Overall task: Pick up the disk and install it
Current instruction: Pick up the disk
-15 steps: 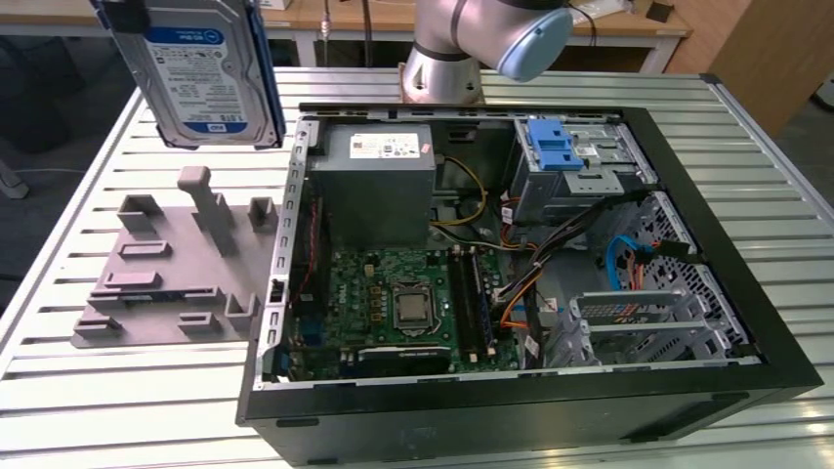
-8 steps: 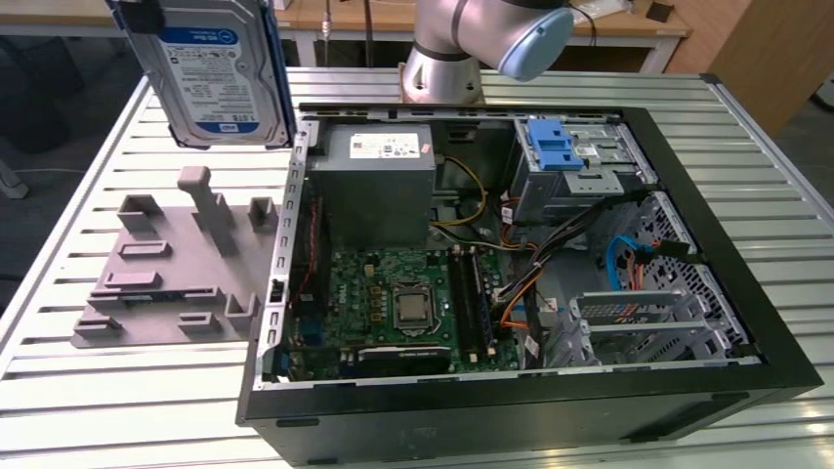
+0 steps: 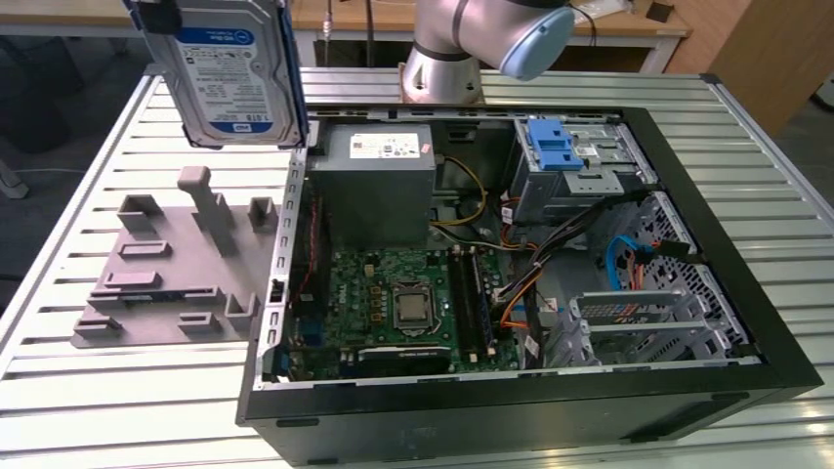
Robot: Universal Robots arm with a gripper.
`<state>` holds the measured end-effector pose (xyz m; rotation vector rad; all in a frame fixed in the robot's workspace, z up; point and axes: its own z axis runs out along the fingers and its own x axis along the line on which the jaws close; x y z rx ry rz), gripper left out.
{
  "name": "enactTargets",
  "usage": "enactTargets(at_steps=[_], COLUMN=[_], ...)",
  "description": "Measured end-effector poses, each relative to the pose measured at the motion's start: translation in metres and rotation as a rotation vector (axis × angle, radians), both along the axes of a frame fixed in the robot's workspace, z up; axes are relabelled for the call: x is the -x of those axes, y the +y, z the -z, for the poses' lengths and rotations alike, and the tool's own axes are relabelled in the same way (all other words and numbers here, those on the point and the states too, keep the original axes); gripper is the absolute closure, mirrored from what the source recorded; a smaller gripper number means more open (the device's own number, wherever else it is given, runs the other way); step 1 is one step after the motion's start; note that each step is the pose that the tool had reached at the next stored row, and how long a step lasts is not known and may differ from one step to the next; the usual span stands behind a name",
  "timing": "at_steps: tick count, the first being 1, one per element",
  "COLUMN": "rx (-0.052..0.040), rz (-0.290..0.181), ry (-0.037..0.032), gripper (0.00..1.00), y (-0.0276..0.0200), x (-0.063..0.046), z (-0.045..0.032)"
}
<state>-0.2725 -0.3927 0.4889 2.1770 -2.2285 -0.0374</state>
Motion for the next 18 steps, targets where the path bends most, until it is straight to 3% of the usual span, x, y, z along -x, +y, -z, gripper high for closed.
enactTargets(at_steps=[6, 13, 18], rx=[0.0, -0.0001, 0.0001], rz=[0.0, 0.0, 0.0], ry=[0.0, 0.0, 0.0002], gripper=[0.64, 0.64, 0.64], y=[-0.0017, -0.0146, -0.0176], x=[-0.006, -0.009, -0.019], z=[0.0, 0.0, 0.0])
